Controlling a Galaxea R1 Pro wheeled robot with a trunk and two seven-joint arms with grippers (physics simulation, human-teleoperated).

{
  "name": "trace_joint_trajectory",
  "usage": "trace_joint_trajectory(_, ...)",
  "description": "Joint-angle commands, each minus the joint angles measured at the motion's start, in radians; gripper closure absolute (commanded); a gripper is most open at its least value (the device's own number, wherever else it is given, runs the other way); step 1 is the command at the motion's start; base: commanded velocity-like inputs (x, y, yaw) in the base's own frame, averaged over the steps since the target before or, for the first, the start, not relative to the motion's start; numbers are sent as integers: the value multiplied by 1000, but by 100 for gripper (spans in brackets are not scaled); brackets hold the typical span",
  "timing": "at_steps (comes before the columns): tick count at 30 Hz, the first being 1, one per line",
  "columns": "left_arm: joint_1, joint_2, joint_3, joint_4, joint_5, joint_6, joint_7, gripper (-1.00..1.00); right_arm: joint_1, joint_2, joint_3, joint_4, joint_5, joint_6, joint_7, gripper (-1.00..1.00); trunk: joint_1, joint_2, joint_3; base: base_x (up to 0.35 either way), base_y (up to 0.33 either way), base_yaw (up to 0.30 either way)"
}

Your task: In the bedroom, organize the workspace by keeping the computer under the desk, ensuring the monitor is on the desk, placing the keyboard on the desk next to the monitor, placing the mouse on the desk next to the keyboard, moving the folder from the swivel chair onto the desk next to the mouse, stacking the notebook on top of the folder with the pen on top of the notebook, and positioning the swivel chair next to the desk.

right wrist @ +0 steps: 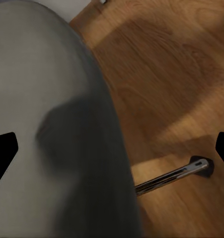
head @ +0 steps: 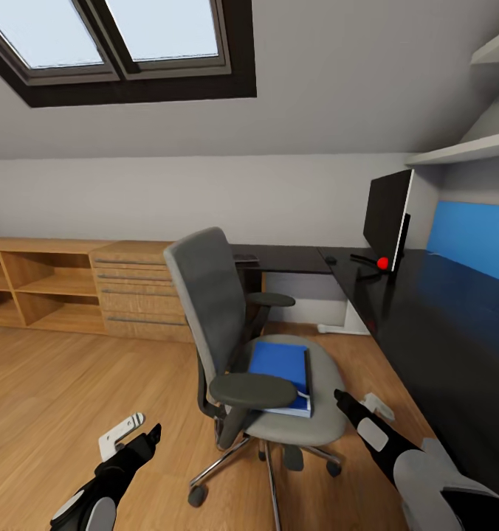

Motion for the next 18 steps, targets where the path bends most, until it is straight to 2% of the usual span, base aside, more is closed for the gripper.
trace_joint_trajectory(1,0,0,1,-2,11,4,6,-100,0,1,3,-2,-4,-2,0,-100,0,0,-1,0,0,0)
trace_joint_trajectory(6,0,0,1,0,11,4,4,-100,0,3,3,-52,-4,-3,-1,-100,0,0,-1,62,0,0)
trace_joint_trajectory(13,0,-1,0,0,10,4,5,-100,0,2,3,-65,-3,-4,-1,-100,0,0,-1,97,0,0)
trace_joint_trajectory(18,0,-2,-2,0,9,4,4,-100,0,2,3,-66,-3,-4,-1,-100,0,0,-1,218,0,0)
